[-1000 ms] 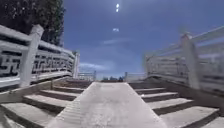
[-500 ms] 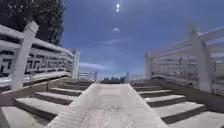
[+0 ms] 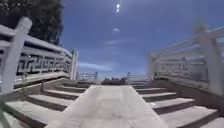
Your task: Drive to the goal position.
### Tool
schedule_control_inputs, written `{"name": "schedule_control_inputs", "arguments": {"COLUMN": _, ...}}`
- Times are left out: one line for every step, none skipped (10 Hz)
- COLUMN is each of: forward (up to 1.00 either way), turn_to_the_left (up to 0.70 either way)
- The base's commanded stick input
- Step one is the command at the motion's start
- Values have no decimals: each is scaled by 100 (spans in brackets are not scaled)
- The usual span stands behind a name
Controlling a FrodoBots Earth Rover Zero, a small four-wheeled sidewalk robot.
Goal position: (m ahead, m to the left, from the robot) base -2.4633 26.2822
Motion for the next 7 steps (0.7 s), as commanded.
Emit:
{"name": "schedule_control_inputs", "arguments": {"forward": 45, "turn_to_the_left": 0}}
{"name": "schedule_control_inputs", "arguments": {"forward": 45, "turn_to_the_left": 0}}
{"name": "schedule_control_inputs", "arguments": {"forward": 45, "turn_to_the_left": 0}}
{"name": "schedule_control_inputs", "arguments": {"forward": 45, "turn_to_the_left": 0}}
{"name": "schedule_control_inputs", "arguments": {"forward": 45, "turn_to_the_left": 0}}
{"name": "schedule_control_inputs", "arguments": {"forward": 46, "turn_to_the_left": 0}}
{"name": "schedule_control_inputs", "arguments": {"forward": 67, "turn_to_the_left": 0}}
